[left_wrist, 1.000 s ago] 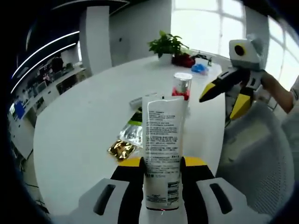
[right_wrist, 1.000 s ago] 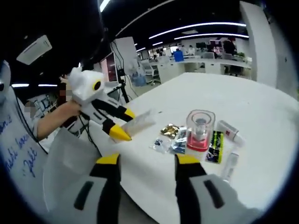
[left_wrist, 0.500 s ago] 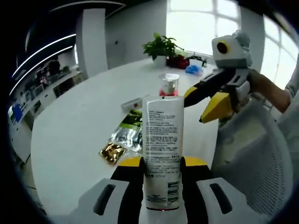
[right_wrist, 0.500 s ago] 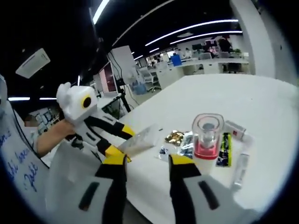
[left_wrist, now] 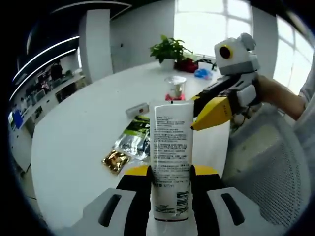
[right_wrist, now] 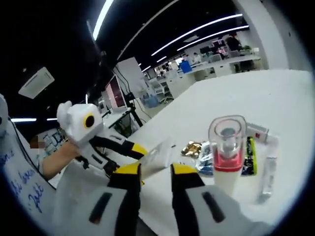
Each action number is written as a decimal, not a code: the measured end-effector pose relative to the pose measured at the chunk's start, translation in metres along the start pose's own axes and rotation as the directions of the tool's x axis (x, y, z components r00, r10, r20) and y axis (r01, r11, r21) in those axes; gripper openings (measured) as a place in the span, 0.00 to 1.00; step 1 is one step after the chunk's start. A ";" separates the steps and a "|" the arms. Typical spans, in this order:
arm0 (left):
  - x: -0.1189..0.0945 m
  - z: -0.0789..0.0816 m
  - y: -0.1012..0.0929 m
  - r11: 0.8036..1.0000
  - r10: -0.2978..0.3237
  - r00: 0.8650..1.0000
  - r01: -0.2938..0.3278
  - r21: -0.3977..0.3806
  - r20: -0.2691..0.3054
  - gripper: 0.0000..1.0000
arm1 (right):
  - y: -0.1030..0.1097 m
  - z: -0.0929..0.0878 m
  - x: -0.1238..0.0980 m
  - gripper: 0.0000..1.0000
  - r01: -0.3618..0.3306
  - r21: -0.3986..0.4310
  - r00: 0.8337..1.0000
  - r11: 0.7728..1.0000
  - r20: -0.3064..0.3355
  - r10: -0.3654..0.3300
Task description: Arrange the skincare products in the storage area until every visible bottle or jar stands upright without overlapping.
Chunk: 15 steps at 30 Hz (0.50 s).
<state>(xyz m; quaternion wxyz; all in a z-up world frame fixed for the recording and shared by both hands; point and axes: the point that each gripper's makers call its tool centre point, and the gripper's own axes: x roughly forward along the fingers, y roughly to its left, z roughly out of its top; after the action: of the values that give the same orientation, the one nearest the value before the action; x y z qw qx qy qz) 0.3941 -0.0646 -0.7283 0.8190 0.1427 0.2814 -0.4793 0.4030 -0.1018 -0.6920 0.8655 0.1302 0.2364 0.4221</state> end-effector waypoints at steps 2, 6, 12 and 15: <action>0.001 -0.001 0.001 1.000 -0.001 1.000 0.001 -0.002 -0.003 0.28 | -0.001 -0.001 0.001 0.17 -0.001 0.003 1.000 1.000 -0.002 0.001; 0.002 -0.003 0.003 1.000 0.000 1.000 0.000 -0.001 -0.010 0.28 | -0.001 -0.001 0.002 0.13 -0.002 0.007 1.000 1.000 0.017 0.002; 0.005 -0.005 0.005 1.000 0.001 1.000 -0.001 0.016 -0.028 0.28 | 0.002 0.001 0.002 0.11 -0.012 0.017 0.999 1.000 0.045 0.011; 0.007 -0.004 0.006 1.000 0.003 1.000 -0.002 0.019 -0.031 0.28 | 0.003 0.004 0.002 0.10 -0.020 0.033 0.998 0.999 0.060 0.018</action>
<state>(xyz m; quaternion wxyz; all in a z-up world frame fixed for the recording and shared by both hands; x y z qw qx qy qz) 0.4008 -0.0642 -0.7361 0.8137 0.1584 0.2893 -0.4786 0.4049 -0.0985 -0.6879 0.8658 0.1593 0.2164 0.4221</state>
